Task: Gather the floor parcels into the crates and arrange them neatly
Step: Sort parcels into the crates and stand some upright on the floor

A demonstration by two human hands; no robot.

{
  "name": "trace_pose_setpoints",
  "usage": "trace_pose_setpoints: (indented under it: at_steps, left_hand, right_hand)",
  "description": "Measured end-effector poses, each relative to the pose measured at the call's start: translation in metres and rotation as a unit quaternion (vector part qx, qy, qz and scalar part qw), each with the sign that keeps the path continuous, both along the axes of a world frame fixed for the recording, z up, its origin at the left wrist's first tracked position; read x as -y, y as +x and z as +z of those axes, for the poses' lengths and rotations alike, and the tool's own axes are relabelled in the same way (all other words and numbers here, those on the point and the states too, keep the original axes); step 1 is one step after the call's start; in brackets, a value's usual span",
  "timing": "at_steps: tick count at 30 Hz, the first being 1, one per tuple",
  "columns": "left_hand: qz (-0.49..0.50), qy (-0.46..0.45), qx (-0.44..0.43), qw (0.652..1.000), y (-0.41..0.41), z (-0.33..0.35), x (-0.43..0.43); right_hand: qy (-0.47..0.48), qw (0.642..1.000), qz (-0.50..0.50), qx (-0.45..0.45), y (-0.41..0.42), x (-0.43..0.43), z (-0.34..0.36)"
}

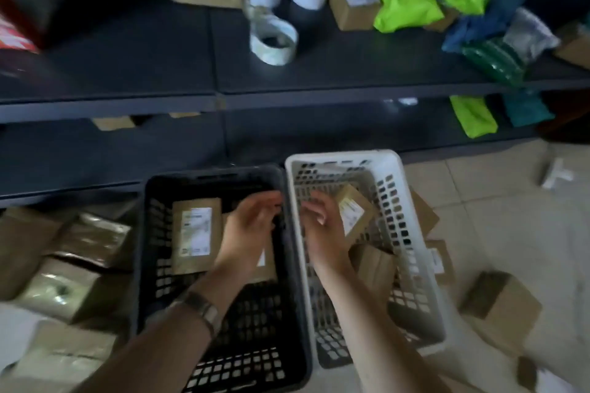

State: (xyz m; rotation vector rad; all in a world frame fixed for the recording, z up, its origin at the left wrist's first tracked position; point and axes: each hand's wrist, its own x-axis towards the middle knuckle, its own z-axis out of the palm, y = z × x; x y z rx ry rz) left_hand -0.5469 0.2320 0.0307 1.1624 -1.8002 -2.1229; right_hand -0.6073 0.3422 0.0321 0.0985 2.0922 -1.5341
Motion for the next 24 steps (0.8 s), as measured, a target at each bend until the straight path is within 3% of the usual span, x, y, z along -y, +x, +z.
trace_pose_setpoints:
  at_steps: [5,9,17,20,24]
  left_hand:
    - [0.154,-0.070,-0.027,0.985,0.116,0.064,0.183]
    - [0.258,-0.093,0.001,0.962,0.232,0.081,0.300]
    - [0.290,-0.063,0.110,0.949,0.449,0.039,0.421]
    - [0.285,-0.036,0.161,0.944,0.496,0.008,0.435]
    - [0.267,-0.015,0.201,0.942,0.521,-0.052,0.434]
  right_hand:
    - [-0.058,0.993,0.094,-0.030,0.049,0.135,0.078]
    - [-0.050,0.990,0.127,-0.029,0.122,0.235,0.091]
    - [0.012,0.991,0.122,0.057,0.309,0.371,0.023]
    - [0.057,0.977,0.179,0.103,0.373,0.391,-0.018]
    - [0.192,0.958,0.213,0.024,0.404,0.409,-0.067]
